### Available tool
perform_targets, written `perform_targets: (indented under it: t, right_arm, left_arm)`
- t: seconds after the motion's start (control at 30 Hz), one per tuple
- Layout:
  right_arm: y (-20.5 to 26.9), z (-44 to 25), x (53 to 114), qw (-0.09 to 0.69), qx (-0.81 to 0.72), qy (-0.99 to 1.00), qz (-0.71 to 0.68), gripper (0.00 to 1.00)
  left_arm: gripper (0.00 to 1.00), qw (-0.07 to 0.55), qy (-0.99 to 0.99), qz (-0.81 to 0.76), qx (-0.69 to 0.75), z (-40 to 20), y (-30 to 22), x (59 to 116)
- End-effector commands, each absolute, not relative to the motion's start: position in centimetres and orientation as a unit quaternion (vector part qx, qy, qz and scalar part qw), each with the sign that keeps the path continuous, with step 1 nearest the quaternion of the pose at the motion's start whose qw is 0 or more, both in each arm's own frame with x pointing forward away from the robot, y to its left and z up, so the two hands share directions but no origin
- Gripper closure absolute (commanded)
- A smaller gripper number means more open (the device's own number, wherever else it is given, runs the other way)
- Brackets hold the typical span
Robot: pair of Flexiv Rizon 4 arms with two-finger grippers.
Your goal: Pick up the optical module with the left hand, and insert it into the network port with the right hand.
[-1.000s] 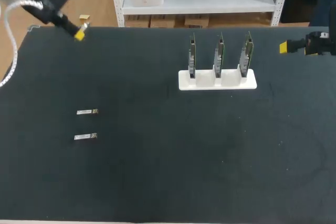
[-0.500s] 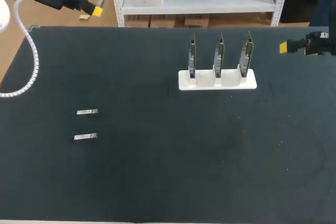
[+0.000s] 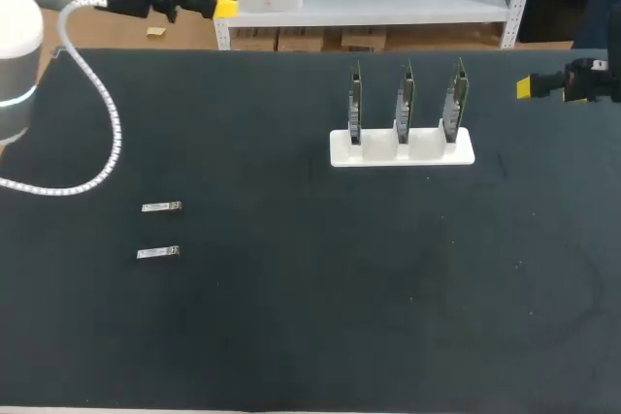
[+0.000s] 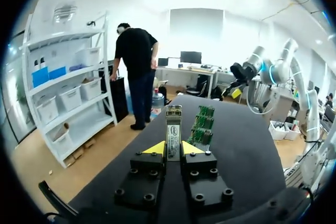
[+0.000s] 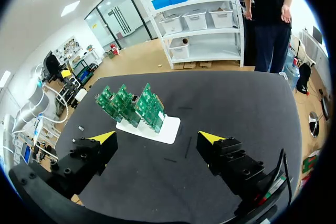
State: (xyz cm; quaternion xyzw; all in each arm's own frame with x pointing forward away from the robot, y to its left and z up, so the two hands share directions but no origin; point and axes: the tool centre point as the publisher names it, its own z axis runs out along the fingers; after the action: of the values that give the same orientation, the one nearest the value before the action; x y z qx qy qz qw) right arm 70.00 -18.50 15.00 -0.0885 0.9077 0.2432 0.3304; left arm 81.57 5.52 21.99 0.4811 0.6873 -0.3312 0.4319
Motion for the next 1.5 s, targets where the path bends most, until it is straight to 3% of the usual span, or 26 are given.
perform_targets:
  t: [0.03,1.0,1.5]
  right_arm:
    - [-18.5,15.0,70.0,0.33,-0.088,0.908,0.243,0.0]
    - [-18.5,15.0,70.0,0.33,-0.088,0.908,0.243,0.0]
    - [-18.5,15.0,70.0,0.33,-0.088,0.908,0.243,0.0]
  left_arm:
    - [1.0,0.438,0.662,-0.359,0.492,22.1,3.7,82.1]
    - [1.0,0.424,0.555,-0.491,0.521,21.3,-8.3,79.5]
    - [1.0,0.428,0.547,-0.516,0.502,20.4,-9.7,79.7]
